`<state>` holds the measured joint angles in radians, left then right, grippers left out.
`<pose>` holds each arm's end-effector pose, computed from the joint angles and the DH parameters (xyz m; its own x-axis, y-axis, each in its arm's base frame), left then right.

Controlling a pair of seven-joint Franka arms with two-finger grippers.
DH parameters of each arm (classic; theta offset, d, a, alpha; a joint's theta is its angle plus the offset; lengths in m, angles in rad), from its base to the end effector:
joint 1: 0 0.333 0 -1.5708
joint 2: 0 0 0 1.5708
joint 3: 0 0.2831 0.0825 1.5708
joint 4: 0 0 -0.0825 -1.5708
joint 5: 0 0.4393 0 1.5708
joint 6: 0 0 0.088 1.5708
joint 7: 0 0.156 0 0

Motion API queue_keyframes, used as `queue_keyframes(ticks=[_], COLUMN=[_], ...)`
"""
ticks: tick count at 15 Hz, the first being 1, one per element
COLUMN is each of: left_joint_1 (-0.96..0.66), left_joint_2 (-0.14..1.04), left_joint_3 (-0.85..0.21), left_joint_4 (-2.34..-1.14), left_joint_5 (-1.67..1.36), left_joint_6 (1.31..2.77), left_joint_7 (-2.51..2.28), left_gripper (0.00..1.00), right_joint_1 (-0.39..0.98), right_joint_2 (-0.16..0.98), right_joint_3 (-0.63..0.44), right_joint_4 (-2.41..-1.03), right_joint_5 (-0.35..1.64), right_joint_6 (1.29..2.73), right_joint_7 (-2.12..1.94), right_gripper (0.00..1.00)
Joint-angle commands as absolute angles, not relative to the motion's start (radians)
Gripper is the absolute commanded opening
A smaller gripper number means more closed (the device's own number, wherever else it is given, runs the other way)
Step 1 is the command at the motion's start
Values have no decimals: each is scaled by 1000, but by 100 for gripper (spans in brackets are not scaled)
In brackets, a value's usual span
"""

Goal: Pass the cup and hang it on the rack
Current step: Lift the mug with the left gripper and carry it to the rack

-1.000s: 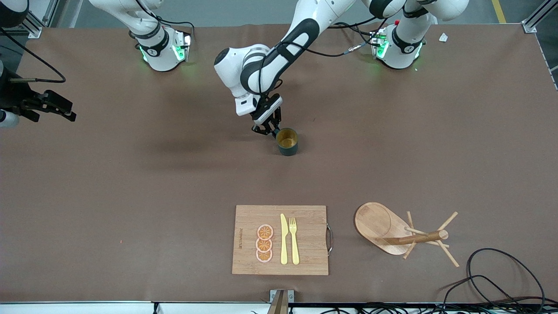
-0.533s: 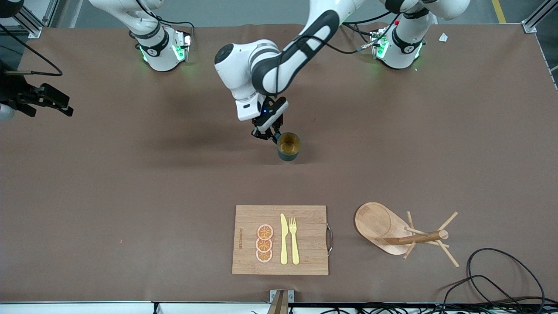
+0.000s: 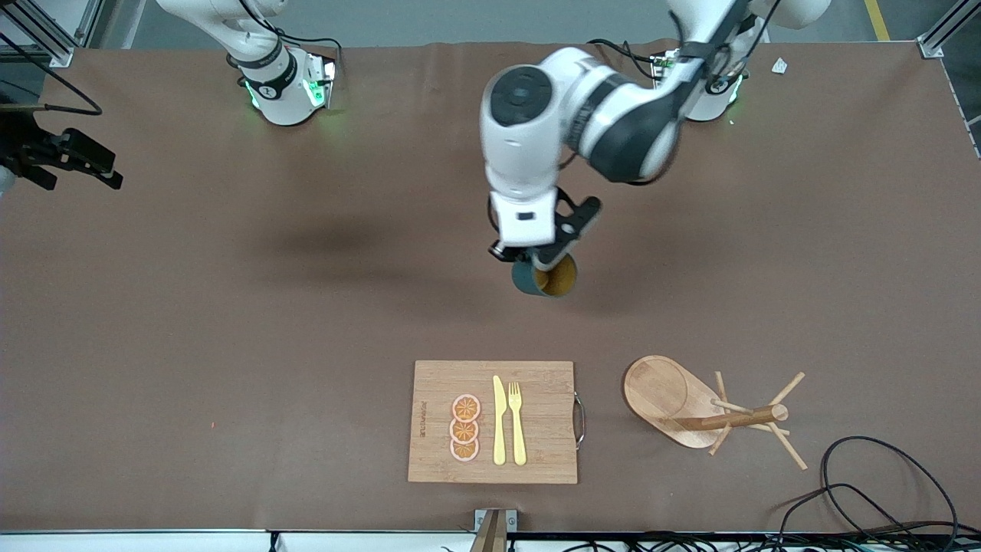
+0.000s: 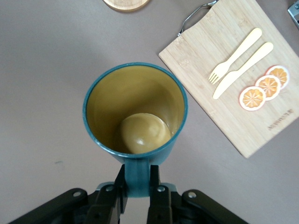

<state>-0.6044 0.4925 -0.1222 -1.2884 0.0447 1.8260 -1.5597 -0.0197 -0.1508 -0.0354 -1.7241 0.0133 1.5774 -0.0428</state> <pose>0.5720 -0.4824 0.3827 0.6686 0.7435 -0.0134 0.7431 -0.6674 0.0487 0.5664 -0.0301 0.5510 0.9999 -0.0120 0.0048 -0.0119 -0.9998 -0.0184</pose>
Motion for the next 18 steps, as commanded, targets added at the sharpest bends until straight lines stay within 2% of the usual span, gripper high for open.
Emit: queue_keyframes(ticks=[1, 11, 18], left_joint_1=[-494, -97, 28], left_joint_2=[443, 474, 535], left_joint_3=[-132, -126, -130], left_joint_4=[-1315, -1316, -1304], left_joint_5=[-125, -782, -862], left_joint_6=[1828, 1873, 1875], left_joint_7=[-1447, -1070, -867], left_gripper=[1, 0, 0], right_joint_1=[-28, -34, -32], right_joint_2=[-190, -176, -149], right_joint_3=[-25, -28, -25], right_joint_4=[-1758, -1672, -1609], right_joint_5=[9, 6, -8], right_joint_6=[1577, 1508, 1473], right_joint_7=[-34, -32, -35], right_gripper=[100, 100, 100])
